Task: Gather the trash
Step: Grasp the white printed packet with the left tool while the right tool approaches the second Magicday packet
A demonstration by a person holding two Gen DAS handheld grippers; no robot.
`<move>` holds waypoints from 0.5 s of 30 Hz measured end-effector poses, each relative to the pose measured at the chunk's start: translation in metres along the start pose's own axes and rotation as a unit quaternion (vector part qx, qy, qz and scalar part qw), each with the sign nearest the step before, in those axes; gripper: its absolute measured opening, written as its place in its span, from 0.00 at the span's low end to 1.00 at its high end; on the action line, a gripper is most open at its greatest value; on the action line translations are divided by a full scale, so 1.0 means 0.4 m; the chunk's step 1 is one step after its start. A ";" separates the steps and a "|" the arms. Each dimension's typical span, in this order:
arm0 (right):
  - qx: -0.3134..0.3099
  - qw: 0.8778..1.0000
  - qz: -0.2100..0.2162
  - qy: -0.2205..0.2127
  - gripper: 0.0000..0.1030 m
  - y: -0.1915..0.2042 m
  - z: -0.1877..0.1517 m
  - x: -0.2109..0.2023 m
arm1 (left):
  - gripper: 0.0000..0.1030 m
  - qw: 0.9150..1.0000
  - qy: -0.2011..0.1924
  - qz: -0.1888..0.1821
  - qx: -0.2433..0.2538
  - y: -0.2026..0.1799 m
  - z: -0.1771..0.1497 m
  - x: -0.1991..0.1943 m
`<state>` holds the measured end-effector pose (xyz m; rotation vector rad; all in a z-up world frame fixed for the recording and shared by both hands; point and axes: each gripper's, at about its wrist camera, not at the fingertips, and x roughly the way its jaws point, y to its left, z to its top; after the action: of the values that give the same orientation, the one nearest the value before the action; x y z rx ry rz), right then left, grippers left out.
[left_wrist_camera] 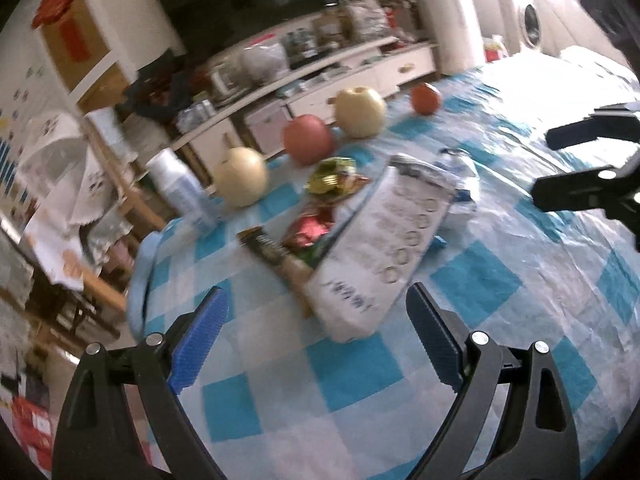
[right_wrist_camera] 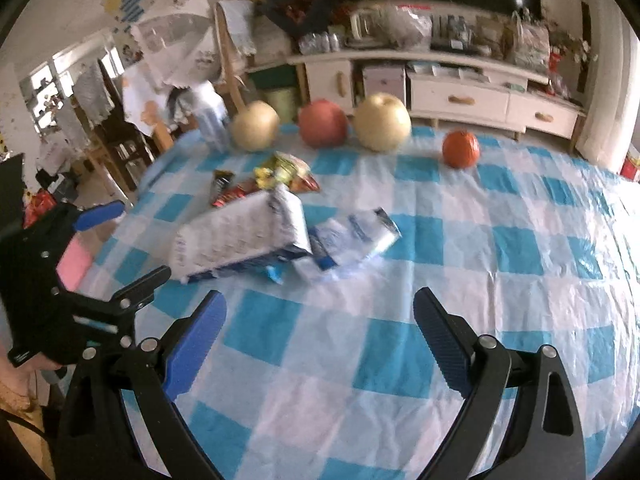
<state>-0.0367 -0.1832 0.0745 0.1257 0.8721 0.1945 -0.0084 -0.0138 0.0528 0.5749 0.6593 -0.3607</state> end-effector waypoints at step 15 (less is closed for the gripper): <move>0.060 0.998 0.009 0.025 0.91 -0.073 0.013 0.077 | 0.88 0.999 0.014 -0.018 0.033 -0.053 0.050 0.113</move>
<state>-0.0100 -0.2050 0.0493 0.2408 0.9321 0.1623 0.0239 -0.0486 0.0276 0.6328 0.6865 -0.4108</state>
